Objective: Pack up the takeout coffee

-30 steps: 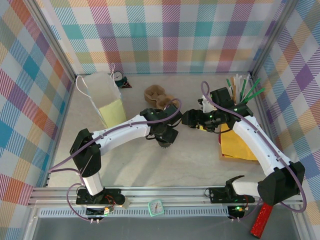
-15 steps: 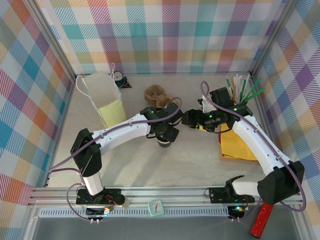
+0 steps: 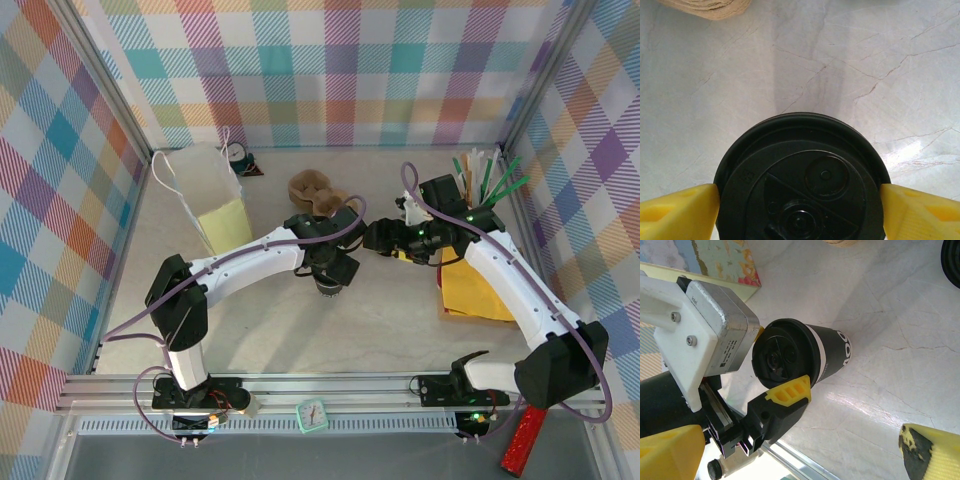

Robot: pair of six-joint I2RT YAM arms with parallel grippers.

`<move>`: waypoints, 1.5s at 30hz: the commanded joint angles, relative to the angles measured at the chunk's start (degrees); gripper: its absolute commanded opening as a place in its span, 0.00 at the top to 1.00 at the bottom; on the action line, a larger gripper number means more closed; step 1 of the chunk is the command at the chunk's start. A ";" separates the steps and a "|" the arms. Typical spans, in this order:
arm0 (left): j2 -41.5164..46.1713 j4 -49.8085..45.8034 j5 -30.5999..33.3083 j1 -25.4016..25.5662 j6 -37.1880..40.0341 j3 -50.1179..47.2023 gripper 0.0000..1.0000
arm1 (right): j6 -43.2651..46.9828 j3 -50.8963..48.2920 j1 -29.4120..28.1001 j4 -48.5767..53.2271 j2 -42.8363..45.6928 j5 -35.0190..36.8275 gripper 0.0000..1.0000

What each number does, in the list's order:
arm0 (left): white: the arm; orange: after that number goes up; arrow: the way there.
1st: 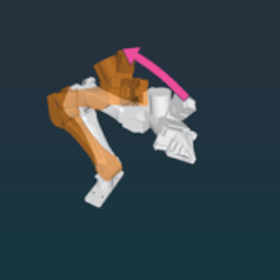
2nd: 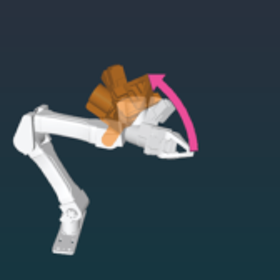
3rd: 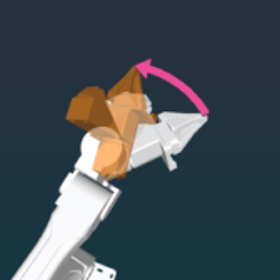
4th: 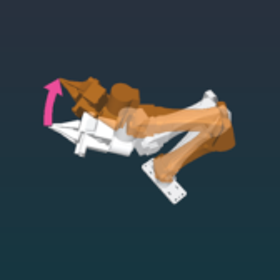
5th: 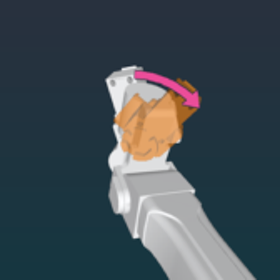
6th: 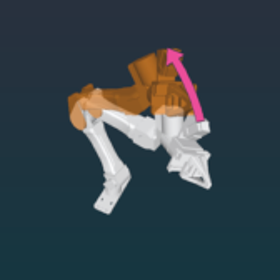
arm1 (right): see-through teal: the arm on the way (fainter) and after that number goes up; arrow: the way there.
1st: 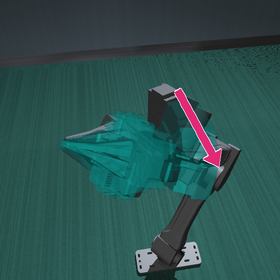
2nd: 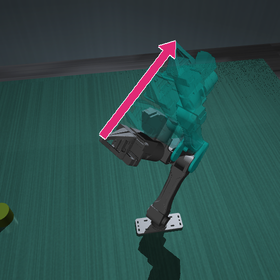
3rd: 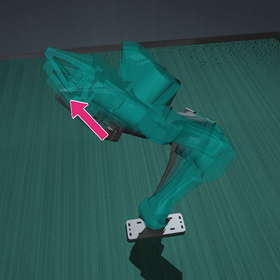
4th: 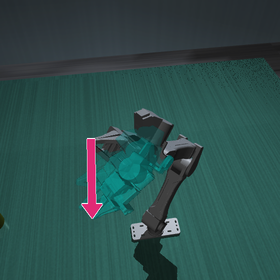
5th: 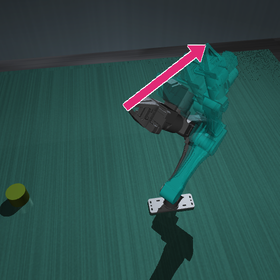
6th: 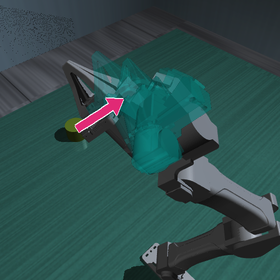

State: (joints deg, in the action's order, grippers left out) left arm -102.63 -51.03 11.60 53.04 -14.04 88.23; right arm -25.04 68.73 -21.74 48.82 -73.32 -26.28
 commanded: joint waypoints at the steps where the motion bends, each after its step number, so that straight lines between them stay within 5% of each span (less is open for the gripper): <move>1: 0.23 -1.52 0.01 -0.65 0.50 1.06 0.15 | -0.61 -0.16 -0.04 -1.10 -0.35 -1.58 0.01; 22: 3.54 -2.48 -0.81 -1.43 -1.04 3.26 0.05 | -0.93 -0.50 -0.41 -1.55 -0.51 -1.48 0.01; 32: 15.46 0.49 -7.10 -7.02 -12.86 -3.32 0.08 | -2.21 -2.28 -0.84 -3.75 -2.72 -1.92 0.00; 37: 19.23 4.40 -12.88 -11.46 -18.72 -11.56 0.21 | -2.65 -2.90 -4.38 -6.38 -6.60 -2.62 0.17; 45: 19.75 9.15 -17.26 -14.13 -21.44 -16.85 0.33 | -3.54 -3.34 -7.18 -10.38 -12.66 -2.28 0.32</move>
State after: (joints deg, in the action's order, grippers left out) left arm -83.11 -45.19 -2.50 40.05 -33.30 72.36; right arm -28.23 65.65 -28.95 40.66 -84.82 -27.68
